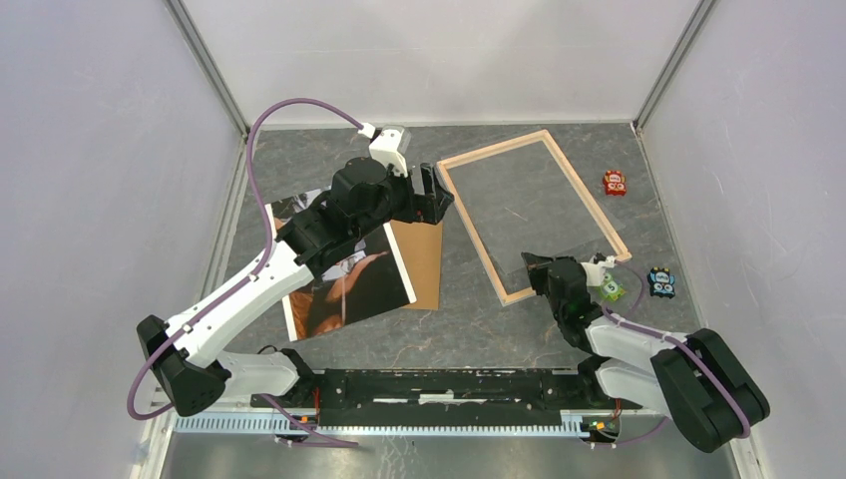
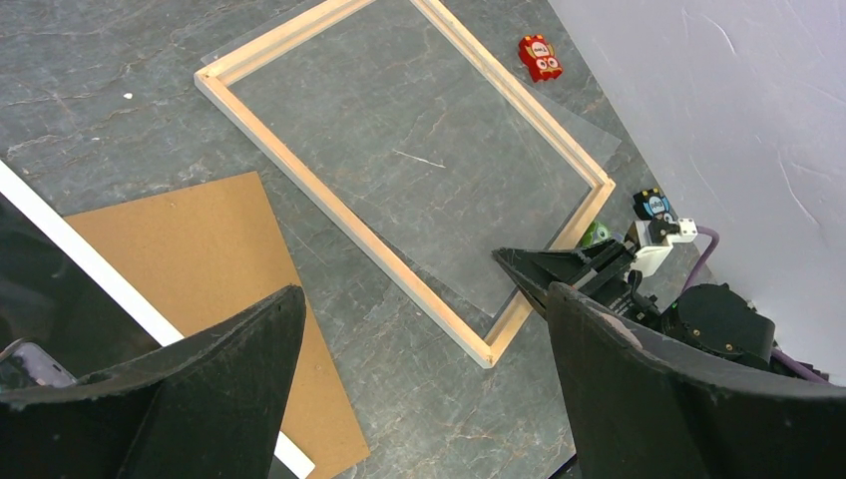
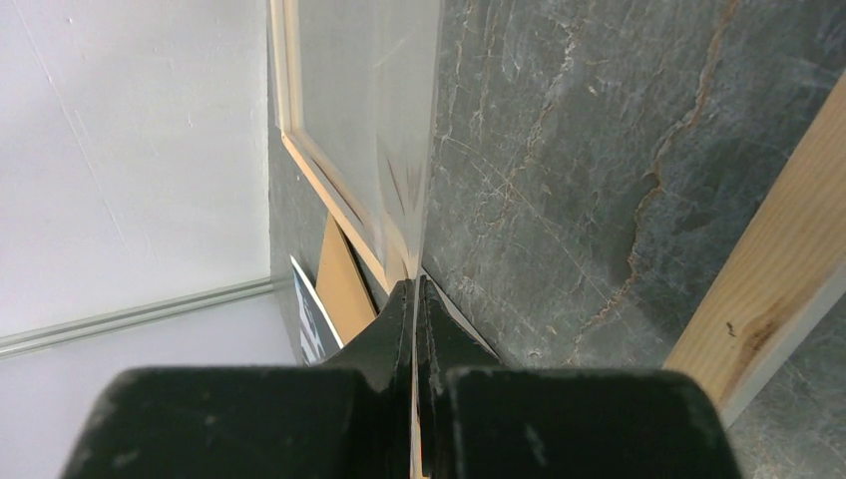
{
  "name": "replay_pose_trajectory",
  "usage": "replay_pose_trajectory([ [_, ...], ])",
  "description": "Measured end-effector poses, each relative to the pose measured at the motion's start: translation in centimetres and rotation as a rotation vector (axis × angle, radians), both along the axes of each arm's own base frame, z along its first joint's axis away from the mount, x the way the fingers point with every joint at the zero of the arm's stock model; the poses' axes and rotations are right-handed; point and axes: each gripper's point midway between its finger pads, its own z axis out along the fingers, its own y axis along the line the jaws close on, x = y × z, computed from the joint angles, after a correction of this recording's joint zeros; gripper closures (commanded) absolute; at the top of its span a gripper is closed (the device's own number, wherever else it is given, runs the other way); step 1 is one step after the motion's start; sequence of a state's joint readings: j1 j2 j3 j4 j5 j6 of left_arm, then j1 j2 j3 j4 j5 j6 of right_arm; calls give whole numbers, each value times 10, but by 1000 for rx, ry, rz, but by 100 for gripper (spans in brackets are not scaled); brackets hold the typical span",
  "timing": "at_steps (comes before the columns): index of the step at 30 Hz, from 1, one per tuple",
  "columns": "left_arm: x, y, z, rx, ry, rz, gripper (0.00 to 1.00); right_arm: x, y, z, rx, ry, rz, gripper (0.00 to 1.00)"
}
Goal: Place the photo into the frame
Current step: Place the photo frame item in the photo frame.
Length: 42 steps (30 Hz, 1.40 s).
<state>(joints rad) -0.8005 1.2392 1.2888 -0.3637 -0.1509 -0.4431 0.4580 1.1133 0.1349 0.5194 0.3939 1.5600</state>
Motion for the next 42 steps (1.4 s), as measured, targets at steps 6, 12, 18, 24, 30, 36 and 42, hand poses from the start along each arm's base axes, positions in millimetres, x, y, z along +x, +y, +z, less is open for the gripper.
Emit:
replay_pose_trajectory([
  [6,0,0,0,0,0,0,4,-3,1,-4,-2,15,-4,100],
  [12,0,0,-1,1,2,-3,4,-4,0,-3,-3,17,-8,100],
  [18,0,-1,-1,1,2,-4,4,-6,0,-2,1,16,-9,100],
  [24,0,-1,-2,2,4,-4,4,-8,-1,-3,0,24,-11,100],
  [30,0,-2,-2,1,3,-4,4,-12,-4,-6,-3,30,-10,100],
  [36,0,-2,-2,0,2,-4,4,-15,-5,-11,-7,40,-9,100],
  [42,1,-2,-2,0,1,-4,4,-16,-3,-12,0,45,-2,100],
])
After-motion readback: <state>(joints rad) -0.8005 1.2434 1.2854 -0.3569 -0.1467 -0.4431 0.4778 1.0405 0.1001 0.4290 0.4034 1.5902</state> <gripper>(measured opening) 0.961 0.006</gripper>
